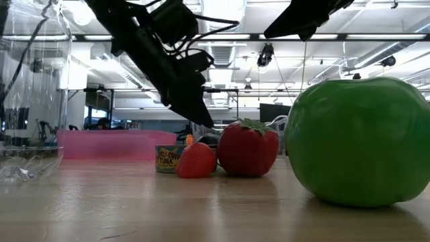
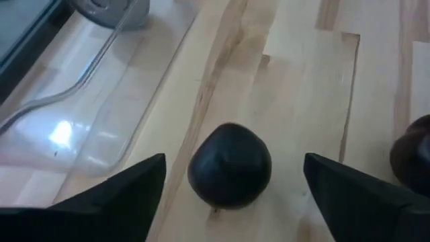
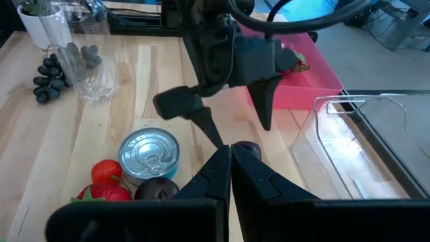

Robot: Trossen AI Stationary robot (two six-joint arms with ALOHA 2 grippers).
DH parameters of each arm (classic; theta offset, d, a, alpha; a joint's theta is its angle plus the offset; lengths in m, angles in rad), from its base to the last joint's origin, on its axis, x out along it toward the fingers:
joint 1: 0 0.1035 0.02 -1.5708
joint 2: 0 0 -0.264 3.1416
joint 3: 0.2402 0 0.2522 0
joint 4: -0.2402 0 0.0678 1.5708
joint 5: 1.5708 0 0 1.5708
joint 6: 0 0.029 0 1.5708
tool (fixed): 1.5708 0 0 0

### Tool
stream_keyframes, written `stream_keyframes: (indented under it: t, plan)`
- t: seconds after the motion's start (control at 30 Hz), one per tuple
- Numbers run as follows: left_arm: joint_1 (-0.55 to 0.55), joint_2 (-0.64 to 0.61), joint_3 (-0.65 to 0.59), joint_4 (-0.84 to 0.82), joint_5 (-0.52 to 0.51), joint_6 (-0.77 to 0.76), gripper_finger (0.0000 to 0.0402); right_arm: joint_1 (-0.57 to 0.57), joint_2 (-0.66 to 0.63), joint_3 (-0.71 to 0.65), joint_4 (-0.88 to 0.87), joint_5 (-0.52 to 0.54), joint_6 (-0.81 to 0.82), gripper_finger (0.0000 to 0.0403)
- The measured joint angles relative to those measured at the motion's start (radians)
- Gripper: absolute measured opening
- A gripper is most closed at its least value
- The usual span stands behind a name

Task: Pick & Place Food Item
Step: Put the top plum into the pink bin

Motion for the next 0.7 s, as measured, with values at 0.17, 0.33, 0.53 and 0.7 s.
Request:
stream_keyframes:
  t: [0.17, 0.33, 0.53, 0.7]
  plan:
    - [0.008, 0.024, 0.0, 0.037, 0.0, 0.027, 0.0394, 0.0, 0.0, 0.0, 0.0, 0.0, 0.0, 0.0008]
    - [0.018, 0.057, 0.0, 0.045, 0.0, 0.048, 0.0393, 0.0, 0.0, 0.0, 0.001, 0.0, 0.0, 0.0008]
    - [0.036, 0.076, 0.0, 0.068, 0.003, 0.054, 0.0399, 0.0, 0.0, 0.0, 0.002, 0.0, 0.0, 0.0008]
    - [0.041, 0.076, 0.0, 0.07, 0.003, 0.053, 0.0395, 0.0, 0.0, 0.0, 0.002, 0.0, 0.0, 0.0008]
